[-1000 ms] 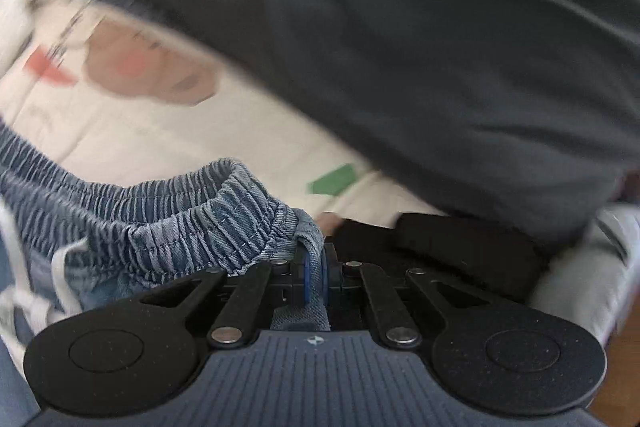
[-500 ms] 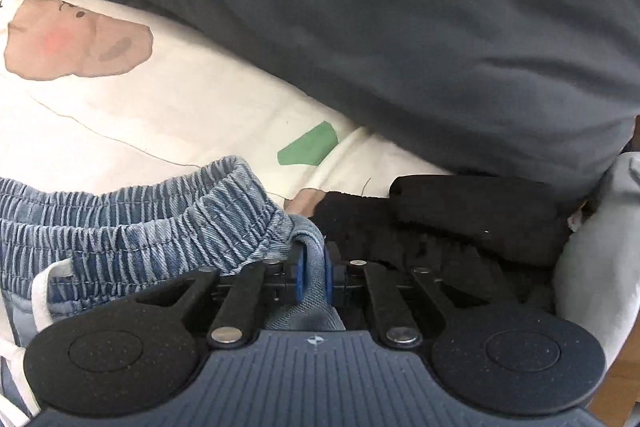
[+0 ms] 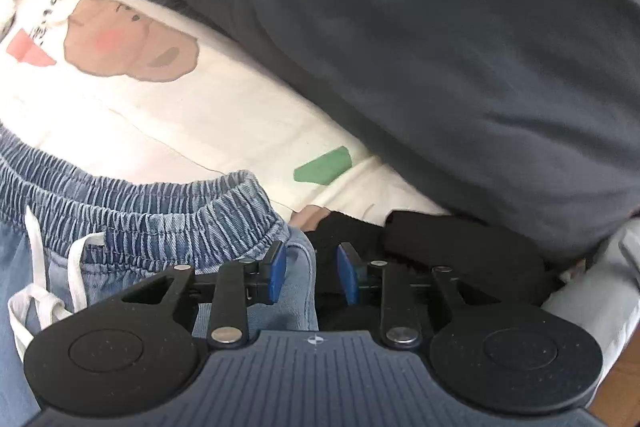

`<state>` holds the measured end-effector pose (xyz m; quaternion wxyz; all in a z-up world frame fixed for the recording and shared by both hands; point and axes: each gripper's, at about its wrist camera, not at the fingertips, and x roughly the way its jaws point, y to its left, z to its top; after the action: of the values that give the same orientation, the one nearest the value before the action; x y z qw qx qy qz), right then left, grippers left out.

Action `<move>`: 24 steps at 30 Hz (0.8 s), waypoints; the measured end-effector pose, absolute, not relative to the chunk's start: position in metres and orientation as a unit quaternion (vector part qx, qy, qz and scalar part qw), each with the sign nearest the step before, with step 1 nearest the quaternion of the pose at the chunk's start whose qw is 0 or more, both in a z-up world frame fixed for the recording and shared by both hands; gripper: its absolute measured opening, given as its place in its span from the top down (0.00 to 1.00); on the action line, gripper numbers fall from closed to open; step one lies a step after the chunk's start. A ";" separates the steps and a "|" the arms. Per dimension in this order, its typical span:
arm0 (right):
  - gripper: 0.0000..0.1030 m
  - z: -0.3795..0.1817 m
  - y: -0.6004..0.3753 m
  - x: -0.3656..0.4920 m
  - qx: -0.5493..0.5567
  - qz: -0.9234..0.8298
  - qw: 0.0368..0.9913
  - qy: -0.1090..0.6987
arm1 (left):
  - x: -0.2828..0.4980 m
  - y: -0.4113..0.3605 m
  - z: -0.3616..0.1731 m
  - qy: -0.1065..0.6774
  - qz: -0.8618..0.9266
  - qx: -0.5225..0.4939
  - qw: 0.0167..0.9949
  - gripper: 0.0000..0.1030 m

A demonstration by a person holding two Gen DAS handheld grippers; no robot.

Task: Fold clothes
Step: 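Hold the waistband with both tools and lift it off the duvet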

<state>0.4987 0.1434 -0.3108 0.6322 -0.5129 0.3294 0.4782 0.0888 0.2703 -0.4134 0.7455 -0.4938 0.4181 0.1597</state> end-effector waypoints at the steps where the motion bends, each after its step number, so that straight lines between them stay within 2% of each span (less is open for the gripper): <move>1: 0.65 -0.313 0.146 0.497 -0.518 0.481 0.625 0.330 | 0.090 0.271 -0.416 0.417 0.158 -0.498 0.744 0.54; 6: 0.65 -0.335 0.161 0.496 -0.544 0.484 0.597 0.337 | 0.096 0.272 -0.431 0.426 0.149 -0.510 0.732 0.61; 24: 0.66 -0.391 0.183 0.494 -0.679 0.492 0.445 0.315 | 0.112 0.274 -0.444 0.462 0.108 -0.496 0.727 0.61</move>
<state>0.4939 0.1828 -0.3911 0.4451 -0.6786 0.3153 0.4918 0.1124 0.2740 -0.4441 0.7268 -0.4965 0.4622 0.1078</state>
